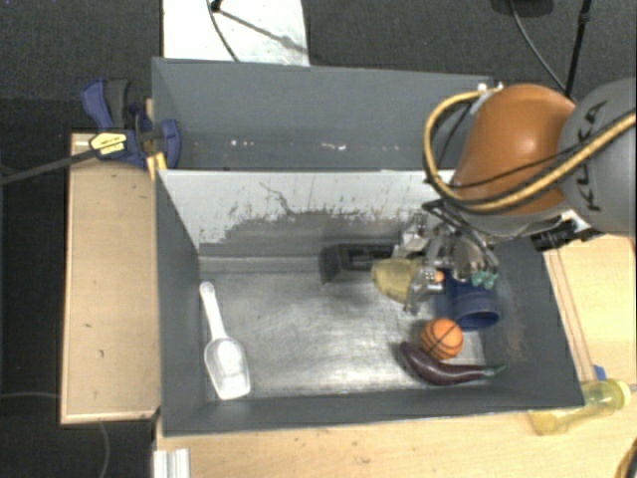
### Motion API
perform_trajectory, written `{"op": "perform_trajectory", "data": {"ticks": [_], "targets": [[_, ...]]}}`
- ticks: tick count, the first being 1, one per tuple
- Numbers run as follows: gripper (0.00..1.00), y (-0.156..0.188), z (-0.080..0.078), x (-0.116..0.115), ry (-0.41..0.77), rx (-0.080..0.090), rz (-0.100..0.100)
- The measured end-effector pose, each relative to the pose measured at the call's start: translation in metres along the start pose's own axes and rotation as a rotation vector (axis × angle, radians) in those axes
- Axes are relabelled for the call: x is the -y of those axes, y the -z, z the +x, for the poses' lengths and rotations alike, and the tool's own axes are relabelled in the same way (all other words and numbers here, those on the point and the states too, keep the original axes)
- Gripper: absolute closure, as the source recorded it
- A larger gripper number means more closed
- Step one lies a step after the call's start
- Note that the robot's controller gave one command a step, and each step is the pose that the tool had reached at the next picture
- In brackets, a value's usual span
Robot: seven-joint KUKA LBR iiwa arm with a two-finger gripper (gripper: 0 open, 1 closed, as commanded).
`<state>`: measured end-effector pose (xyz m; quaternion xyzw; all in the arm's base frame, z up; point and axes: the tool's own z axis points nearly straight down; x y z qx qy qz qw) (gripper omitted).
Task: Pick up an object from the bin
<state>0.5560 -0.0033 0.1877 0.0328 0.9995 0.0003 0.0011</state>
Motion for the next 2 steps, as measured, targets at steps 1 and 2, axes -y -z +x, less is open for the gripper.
{"op": "perform_trajectory", "data": {"ticks": [1, 2], "targets": [[1.0, 0.0, 0.0, 0.0, -0.001, 0.0, 0.0], [1.0, 0.024, 0.0, -0.004, 0.017, -0.003, 0.001]]}}
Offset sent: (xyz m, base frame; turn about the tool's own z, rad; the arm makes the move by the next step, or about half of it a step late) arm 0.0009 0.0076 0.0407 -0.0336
